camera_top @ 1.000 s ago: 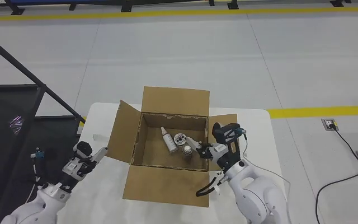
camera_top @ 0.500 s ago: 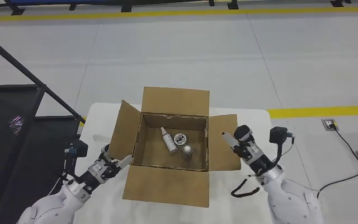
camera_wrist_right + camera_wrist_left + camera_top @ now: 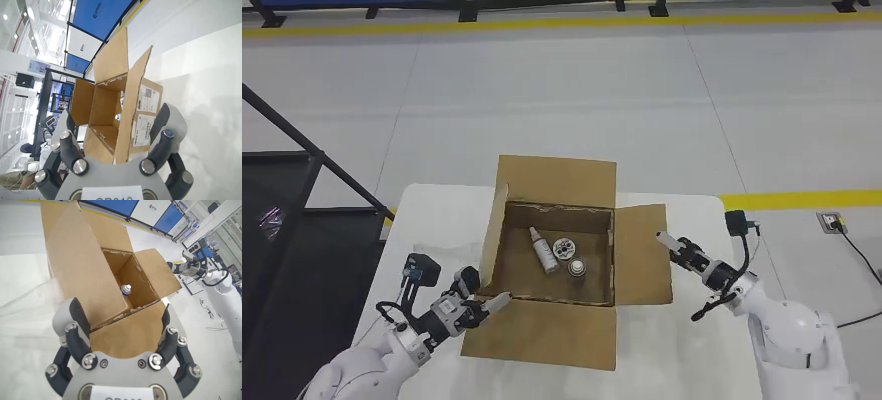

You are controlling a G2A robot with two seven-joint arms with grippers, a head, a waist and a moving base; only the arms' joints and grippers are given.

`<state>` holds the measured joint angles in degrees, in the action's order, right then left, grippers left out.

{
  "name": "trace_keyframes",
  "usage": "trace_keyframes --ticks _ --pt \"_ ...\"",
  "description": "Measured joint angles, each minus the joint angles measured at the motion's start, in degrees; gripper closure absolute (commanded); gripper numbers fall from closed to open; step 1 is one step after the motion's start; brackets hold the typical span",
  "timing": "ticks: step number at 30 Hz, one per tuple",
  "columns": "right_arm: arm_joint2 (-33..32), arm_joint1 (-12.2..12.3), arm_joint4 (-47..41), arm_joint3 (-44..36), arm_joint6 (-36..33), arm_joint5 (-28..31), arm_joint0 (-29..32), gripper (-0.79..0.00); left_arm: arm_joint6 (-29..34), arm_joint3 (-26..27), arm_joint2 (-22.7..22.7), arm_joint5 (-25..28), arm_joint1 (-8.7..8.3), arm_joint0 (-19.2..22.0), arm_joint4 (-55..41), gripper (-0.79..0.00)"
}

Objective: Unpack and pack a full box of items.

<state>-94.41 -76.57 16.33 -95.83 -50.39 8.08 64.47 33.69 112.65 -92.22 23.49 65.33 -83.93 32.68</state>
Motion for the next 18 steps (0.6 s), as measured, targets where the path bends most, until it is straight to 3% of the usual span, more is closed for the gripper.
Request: trace_keyframes --ticks 10,18 --pt "5.2 0.8 -18.9 2.5 -16.3 8.4 -5.6 -0.785 -0.9 -2.7 3.9 -2.8 0.01 2.0 2.3 -0.785" --pt "15.5 0.2 -16.5 6.7 -13.7 6.6 -11.7 -0.785 -2.0 -4.5 6.0 -6.0 0.16 3.7 1.4 -0.785"
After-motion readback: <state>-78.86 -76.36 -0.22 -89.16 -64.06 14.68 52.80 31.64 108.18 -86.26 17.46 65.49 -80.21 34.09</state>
